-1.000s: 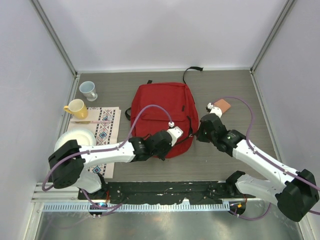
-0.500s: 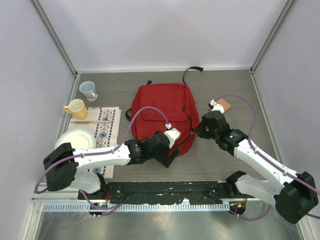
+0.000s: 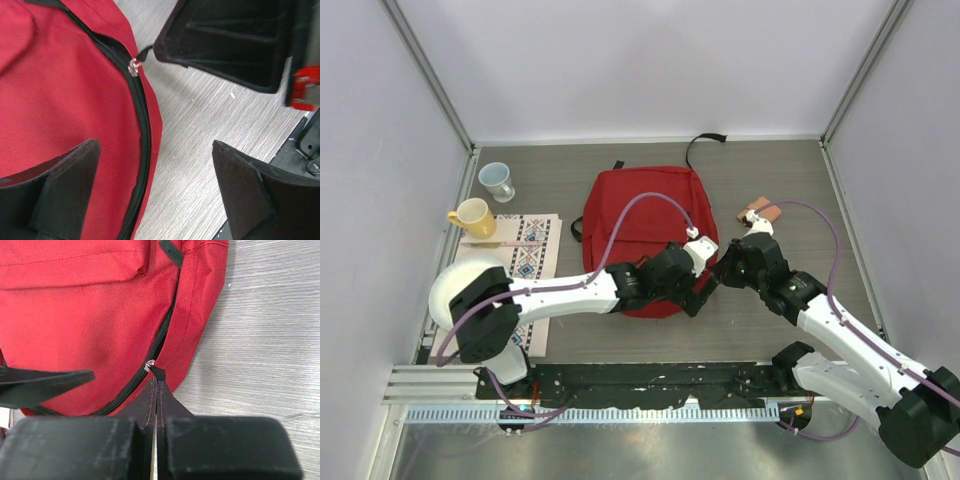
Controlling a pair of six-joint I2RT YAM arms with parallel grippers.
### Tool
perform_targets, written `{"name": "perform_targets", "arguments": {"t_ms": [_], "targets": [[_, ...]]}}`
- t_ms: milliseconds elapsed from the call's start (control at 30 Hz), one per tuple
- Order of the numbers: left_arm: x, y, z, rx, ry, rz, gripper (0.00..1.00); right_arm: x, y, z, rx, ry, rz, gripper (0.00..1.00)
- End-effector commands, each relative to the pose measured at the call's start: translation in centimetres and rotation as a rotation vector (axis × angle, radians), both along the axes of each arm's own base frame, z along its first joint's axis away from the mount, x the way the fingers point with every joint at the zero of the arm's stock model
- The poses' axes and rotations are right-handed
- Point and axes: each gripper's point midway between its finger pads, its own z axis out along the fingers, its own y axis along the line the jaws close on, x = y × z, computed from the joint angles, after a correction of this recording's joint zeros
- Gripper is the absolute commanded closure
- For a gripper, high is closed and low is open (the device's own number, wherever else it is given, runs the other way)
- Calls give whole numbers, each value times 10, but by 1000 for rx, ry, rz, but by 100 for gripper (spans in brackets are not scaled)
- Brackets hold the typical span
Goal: Pack the student bag
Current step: Zip the student bag at the center of the board.
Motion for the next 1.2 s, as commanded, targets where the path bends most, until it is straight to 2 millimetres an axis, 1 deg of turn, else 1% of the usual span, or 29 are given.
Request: {"name": "perform_targets", "arguments": {"t_ms": [0,33,67,100,133,167,200,233,267,300,333,367,400,533,567,600,733,800,833,900,933,1000,1067,1100,1167], "targets": [[-2,-15,-6,-14,22,-35,9,6,-3,13,5,-51,-20,99],[-4,-13,-15,2,37,-31,14,6,-5,13,-3,-52,-28,99],[-6,-11,-19,8,44,-30,27,8,-7,14,-8,-56,-39,99],[-6,-10,-22,10,52,-25,34,10,-7,16,-7,-65,-42,99],[-10,-5,-29,18,71,-17,42,12,-6,16,-8,-63,-42,99],[-12,-4,-32,14,81,-17,56,13,-5,16,-10,-61,-45,99],[-16,2,-42,29,100,-14,65,16,-4,19,-7,-72,-45,99],[-19,4,-45,25,118,-12,72,18,-4,18,-11,-72,-52,99],[-23,4,-44,5,137,-5,87,21,-4,16,-20,-67,-59,99],[-29,11,-54,16,161,-6,93,26,-5,18,-26,-79,-74,99],[-33,13,-57,11,179,-12,98,29,-7,17,-35,-77,-84,99],[-36,13,-54,-14,192,-8,100,31,-6,14,-44,-70,-88,99],[-41,21,-62,-3,207,-8,100,37,-6,18,-44,-88,-102,99],[-52,34,-72,3,237,-2,100,51,-5,23,-57,-105,-133,99],[-52,32,-70,-17,228,-5,100,55,-5,24,-59,-108,-140,99],[-54,36,-73,-10,235,-3,100,59,-3,26,-58,-116,-143,99],[-62,36,-78,-2,240,-17,100,71,0,29,-63,-130,-154,99],[-65,37,-81,5,242,-17,100,78,-3,32,-86,-149,-173,99],[-68,36,-81,-3,246,-20,100,81,-4,29,-104,-142,-179,99],[-71,37,-83,-4,251,-21,100,89,-11,30,-131,-155,-212,99],[-72,37,-81,-11,250,-25,100,91,-13,26,-143,-148,-219,99],[-73,39,-82,-11,249,-23,100,99,-19,26,-151,-156,-247,99],[-71,40,-79,-22,240,-15,100,104,-23,21,-162,-148,-259,99],[-71,42,-79,-21,239,-14,100,108,-24,23,-157,-151,-265,99],[-72,43,-74,-37,232,-12,100,111,-24,20,-158,-147,-268,99]]}}
